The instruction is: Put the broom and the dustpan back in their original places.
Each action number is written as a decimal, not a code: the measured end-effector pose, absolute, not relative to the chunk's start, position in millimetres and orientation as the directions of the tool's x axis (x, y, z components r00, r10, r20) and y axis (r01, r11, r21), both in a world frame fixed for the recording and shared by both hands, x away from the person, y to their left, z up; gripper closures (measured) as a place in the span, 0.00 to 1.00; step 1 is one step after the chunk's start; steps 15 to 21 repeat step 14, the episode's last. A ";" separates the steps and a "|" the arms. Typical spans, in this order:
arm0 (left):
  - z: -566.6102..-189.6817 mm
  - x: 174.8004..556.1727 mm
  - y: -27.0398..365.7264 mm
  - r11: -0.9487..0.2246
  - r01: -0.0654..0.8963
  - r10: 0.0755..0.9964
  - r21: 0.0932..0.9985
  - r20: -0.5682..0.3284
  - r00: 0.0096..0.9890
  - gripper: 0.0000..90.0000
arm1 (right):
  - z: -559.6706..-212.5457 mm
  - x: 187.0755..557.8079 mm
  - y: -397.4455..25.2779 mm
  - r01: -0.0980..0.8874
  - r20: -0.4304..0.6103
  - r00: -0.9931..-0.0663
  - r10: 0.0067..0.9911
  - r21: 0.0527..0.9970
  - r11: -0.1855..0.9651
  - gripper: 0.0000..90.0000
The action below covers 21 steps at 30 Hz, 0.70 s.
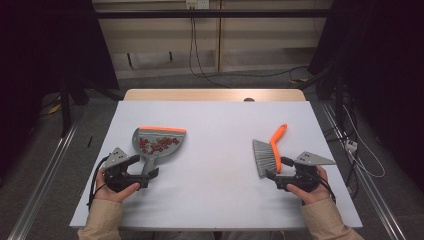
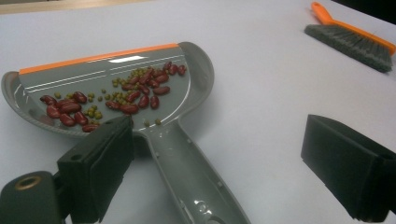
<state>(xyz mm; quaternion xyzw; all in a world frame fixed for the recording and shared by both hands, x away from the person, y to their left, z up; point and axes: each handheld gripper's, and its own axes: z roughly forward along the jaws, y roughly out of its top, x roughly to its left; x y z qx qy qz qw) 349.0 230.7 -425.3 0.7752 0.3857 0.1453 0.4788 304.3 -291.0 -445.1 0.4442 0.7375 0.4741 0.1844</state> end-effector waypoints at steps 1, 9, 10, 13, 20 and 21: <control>-425.4 348.6 231.2 -0.251 0.456 0.734 0.854 -0.139 0.664 0.11 | -445.3 303.1 -291.4 0.482 0.155 -0.534 0.831 0.863 0.149 0.20; -426.2 345.6 231.3 -0.247 0.451 0.719 0.858 -0.150 0.679 0.10 | -447.0 296.1 -292.7 0.475 0.137 -0.541 0.830 0.864 0.168 0.20; -426.2 345.4 231.0 -0.245 0.451 0.717 0.858 -0.153 0.680 0.10 | -447.0 295.7 -292.5 0.472 0.130 -0.543 0.830 0.864 0.174 0.20; -426.2 345.3 230.6 -0.247 0.451 0.715 0.858 -0.153 0.682 0.10 | -447.2 295.7 -292.5 0.472 0.132 -0.547 0.827 0.864 0.174 0.20; -426.2 345.6 230.6 -0.246 0.450 0.714 0.858 -0.153 0.683 0.10 | -447.2 295.8 -292.5 0.470 0.131 -0.551 0.824 0.865 0.177 0.20; -426.2 345.6 230.6 -0.246 0.450 0.714 0.858 -0.153 0.683 0.10 | -447.2 295.8 -292.5 0.470 0.131 -0.551 0.824 0.865 0.177 0.20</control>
